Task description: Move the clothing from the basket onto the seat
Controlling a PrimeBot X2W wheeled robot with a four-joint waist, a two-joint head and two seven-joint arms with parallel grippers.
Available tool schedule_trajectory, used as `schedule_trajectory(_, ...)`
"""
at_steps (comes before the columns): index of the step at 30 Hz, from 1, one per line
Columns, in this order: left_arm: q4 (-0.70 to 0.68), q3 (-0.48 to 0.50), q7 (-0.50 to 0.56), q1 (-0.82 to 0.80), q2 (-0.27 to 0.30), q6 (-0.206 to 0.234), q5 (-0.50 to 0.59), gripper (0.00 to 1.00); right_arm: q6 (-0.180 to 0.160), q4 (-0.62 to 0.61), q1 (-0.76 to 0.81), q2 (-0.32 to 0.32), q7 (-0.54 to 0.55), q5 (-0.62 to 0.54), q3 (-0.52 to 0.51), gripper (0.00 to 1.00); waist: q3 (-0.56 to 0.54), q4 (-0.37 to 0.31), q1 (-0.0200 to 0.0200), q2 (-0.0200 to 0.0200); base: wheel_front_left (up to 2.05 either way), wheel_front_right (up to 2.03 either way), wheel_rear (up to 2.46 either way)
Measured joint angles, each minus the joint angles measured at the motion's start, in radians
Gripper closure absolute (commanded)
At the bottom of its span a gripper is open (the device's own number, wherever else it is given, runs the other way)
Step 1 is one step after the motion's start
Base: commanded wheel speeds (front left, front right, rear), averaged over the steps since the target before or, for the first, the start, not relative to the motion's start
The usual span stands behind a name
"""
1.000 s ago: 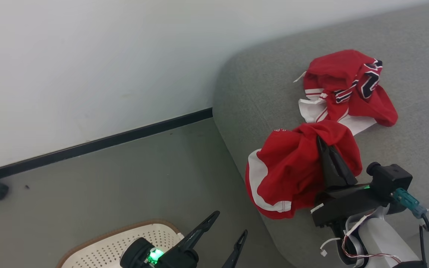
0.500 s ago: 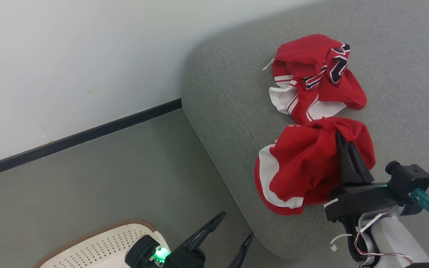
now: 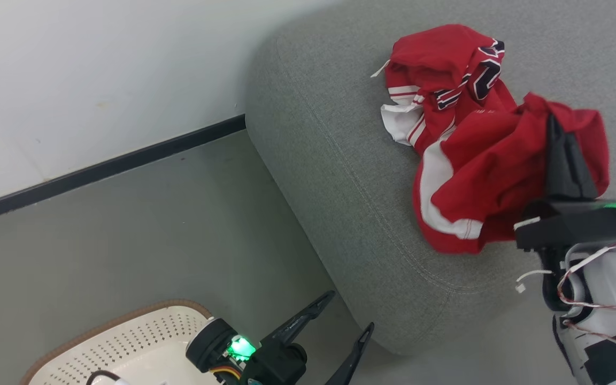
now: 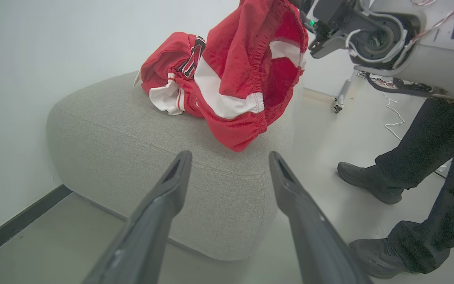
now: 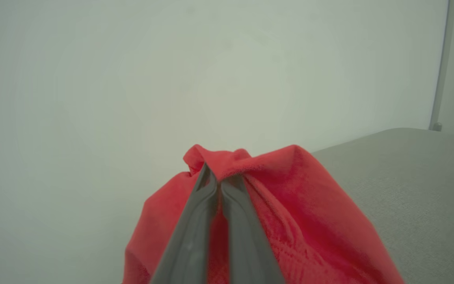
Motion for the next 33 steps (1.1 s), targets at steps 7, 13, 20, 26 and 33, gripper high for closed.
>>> schedule_trajectory(7, -0.003, -0.016, 0.016, -0.037, 0.000, -0.012, 0.007, 0.00, 0.006, -0.016, -0.102, -0.040, 0.000, 0.000, -0.049, 1.00, 0.036, 0.026, -0.0001, 0.0000, 0.00, 0.00, 0.00)
schedule_trajectory(13, -0.017, -0.022, 0.023, -0.071, -0.002, -0.023, 0.009, 0.00, 0.015, 0.007, -0.227, -0.075, -0.002, 0.016, -0.099, 1.00, 0.073, 0.058, -0.0002, 0.0000, 0.00, 0.00, 0.00)
schedule_trajectory(20, -0.036, -0.040, 0.032, -0.102, -0.002, -0.026, 0.037, 0.00, 0.022, 0.067, -0.367, -0.129, -0.007, 0.026, -0.157, 1.00, 0.126, 0.099, -0.0001, 0.0000, 0.00, 0.00, 0.00)
schedule_trajectory(26, -0.050, -0.046, 0.034, -0.135, 0.001, -0.034, 0.046, 0.00, 0.023, 0.129, -0.478, -0.188, -0.008, 0.033, -0.201, 1.00, 0.181, 0.133, -0.0001, 0.0001, 0.00, 0.00, 0.00)
schedule_trajectory(33, -0.072, -0.046, 0.038, -0.171, 0.002, -0.034, 0.060, 0.00, 0.034, 0.229, -0.576, -0.235, -0.008, 0.032, -0.219, 1.00, 0.252, 0.168, 0.0000, 0.0001, 0.00, 0.00, 0.00)
